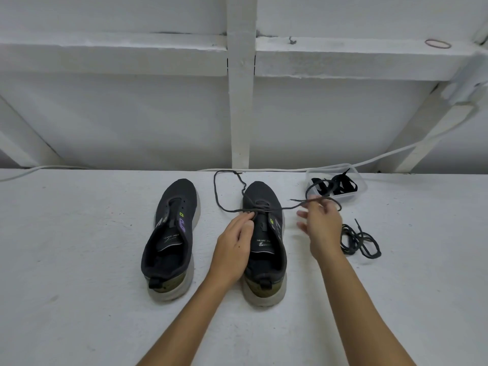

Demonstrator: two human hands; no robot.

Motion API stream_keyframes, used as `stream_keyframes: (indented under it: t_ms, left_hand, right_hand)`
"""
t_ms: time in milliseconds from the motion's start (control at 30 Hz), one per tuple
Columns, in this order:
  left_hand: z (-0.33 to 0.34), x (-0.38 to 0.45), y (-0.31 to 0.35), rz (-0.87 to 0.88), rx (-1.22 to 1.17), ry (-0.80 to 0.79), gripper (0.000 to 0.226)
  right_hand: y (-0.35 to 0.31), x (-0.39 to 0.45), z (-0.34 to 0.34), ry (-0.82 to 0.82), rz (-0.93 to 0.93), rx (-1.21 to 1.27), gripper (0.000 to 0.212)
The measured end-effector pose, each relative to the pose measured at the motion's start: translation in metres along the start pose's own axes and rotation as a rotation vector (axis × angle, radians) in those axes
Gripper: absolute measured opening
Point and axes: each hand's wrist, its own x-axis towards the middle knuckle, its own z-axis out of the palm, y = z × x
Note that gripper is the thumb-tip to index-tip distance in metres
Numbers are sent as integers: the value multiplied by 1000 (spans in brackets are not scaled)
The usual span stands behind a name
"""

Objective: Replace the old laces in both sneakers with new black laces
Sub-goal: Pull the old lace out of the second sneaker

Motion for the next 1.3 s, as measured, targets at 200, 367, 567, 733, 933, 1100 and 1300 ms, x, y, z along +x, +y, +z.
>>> stream_keyframes:
  t_ms: [200, 367, 567, 733, 933, 1100, 1300]
  left_hand:
    - [-4, 6, 4, 1, -74, -27, 33]
    - [-9, 32, 11, -70, 88, -16, 36]
    - [-9, 50, 14, 40, 186, 72, 22]
    - [-13, 61, 12, 217, 327, 90, 9]
    - [-14, 70, 25, 323, 716, -143, 7]
    - [-19, 78, 36, 249, 701, -204, 8]
    - [-20, 68, 14, 202, 364, -67, 19]
  right_hand:
    - [14, -31, 1, -212, -78, -450, 18]
    - [26, -65, -6, -321, -168, -387, 21]
    - [33, -77, -7, -423, -198, -310, 25]
    - [33, -78, -8, -454, -200, -324, 26]
    - [36, -74, -8, -458, -206, -355, 28]
    - [40, -72, -9, -463, -219, -381, 38]
    - [38, -73, -9, -454, -216, -368, 29]
